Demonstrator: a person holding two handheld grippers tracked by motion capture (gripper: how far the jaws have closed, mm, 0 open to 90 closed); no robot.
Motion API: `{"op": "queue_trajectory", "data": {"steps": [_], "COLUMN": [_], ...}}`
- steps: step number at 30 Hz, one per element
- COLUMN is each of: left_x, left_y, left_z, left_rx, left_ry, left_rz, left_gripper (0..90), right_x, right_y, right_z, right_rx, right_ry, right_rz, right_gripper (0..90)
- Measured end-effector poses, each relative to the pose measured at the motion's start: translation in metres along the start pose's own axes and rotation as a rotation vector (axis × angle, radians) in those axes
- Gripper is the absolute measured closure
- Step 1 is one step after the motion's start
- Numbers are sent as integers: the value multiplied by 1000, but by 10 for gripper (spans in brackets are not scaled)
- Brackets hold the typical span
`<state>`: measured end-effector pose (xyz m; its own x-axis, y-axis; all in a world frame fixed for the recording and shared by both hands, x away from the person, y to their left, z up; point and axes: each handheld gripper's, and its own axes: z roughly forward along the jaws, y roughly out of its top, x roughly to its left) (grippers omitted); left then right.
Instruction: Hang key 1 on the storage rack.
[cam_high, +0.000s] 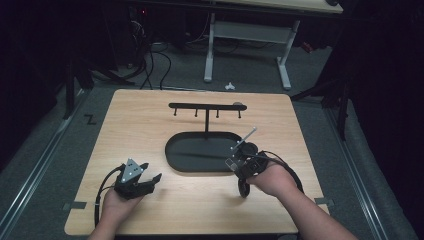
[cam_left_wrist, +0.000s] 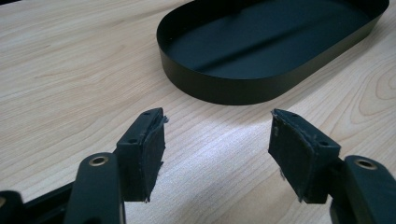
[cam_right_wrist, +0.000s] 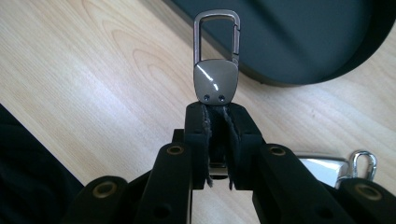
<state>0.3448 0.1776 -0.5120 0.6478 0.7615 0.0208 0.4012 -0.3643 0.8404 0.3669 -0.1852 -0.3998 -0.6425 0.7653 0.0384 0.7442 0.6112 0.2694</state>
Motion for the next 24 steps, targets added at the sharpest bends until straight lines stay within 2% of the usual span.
{"op": "queue_trajectory", "data": {"steps": [6, 8, 10, 11, 12, 18, 19, 21, 24], "left_x": [0, 1, 0, 1, 1, 1, 1, 1, 1], "left_y": [0, 0, 0, 0, 0, -1, -1, -1, -1], "left_z": [0, 0, 0, 0, 0, -1, -1, -1, 0], "left_rx": [-1, 0, -2, -2, 0, -6, -6, -6, -3], "left_ry": [0, 0, 0, 0, 0, 2, 1, 0, -1], "left_rz": [-1, -2, -2, 1, 1, -3, -2, -3, -1], "left_gripper": [364, 364, 364, 364, 364, 364, 364, 363, 363], "right_x": [-2, -1, -3, -2, -4, -7, -6, -9, -11], "right_y": [8, 11, 14, 16, 18, 28, 30, 34, 39], "right_z": [-9, -12, -13, -14, -15, -20, -22, -24, -26], "right_rx": [-21, -21, -35, -36, -43, -60, -58, -69, -74], "right_ry": [-10, -14, -15, -16, -18, -25, -27, -32, -39], "right_rz": [1, 22, 2, 20, 8, 20, 39, 19, 23], "right_gripper": [806, 806, 806, 807, 807, 806, 807, 806, 807]}}
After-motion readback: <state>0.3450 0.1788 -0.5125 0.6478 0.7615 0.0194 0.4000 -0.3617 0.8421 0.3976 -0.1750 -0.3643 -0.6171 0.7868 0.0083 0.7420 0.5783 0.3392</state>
